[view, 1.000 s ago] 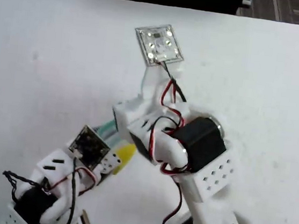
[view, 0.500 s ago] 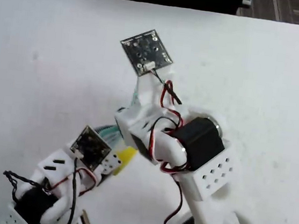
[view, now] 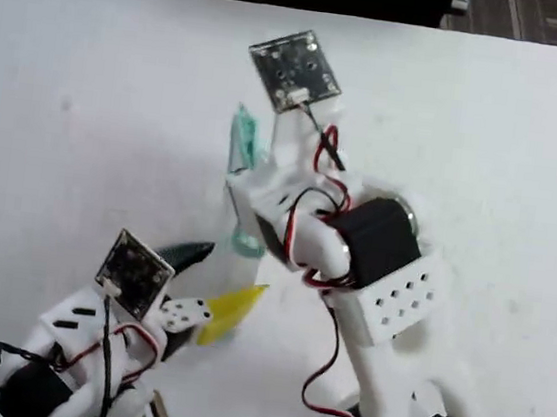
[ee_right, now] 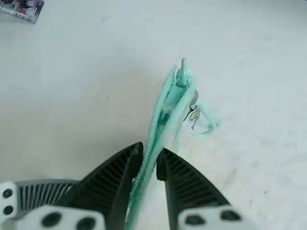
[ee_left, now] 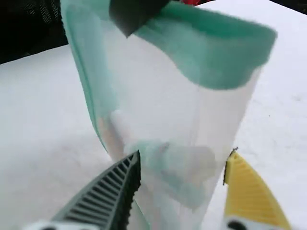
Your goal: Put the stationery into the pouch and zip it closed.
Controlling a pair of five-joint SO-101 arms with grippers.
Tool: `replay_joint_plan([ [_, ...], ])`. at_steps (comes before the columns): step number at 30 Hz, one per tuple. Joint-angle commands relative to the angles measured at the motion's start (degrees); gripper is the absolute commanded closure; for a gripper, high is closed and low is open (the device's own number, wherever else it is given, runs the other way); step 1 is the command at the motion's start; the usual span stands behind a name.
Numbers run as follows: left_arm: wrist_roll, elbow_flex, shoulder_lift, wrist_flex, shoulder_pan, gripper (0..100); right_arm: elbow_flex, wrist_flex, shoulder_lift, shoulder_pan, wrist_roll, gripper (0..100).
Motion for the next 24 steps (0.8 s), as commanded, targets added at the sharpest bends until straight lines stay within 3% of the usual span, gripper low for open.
replay_joint_plan([
  [1, 0.6, -4.4, -0.1, 0.5, -0.9, 71, -1.2, -3.6, 1.6, 4.4, 3.1, 98.2],
  [5, 0.5, -4.2, -0.1, -1.1, -9.5, 70, -2.1, -5.9, 2.1, 6.5, 13.3, 98.2],
  [9, 0.5, -0.6, -0.1, -6.3, -19.3, 71, -6.5, -0.2, 2.4, 5.4, 26.9, 98.2],
  [12, 0.8, 3.5, -0.1, -10.7, -22.4, 71, -7.4, 3.7, 3.6, 4.7, 33.8, 98.2],
  [19, 0.7, 6.7, -0.1, -13.5, -23.7, 71, -7.5, 9.3, 9.0, 0.7, 35.0, 97.4],
  [24, 0.6, 6.9, -0.1, -13.5, -23.7, 71, -7.8, 9.2, 11.9, -0.2, 35.0, 81.3],
])
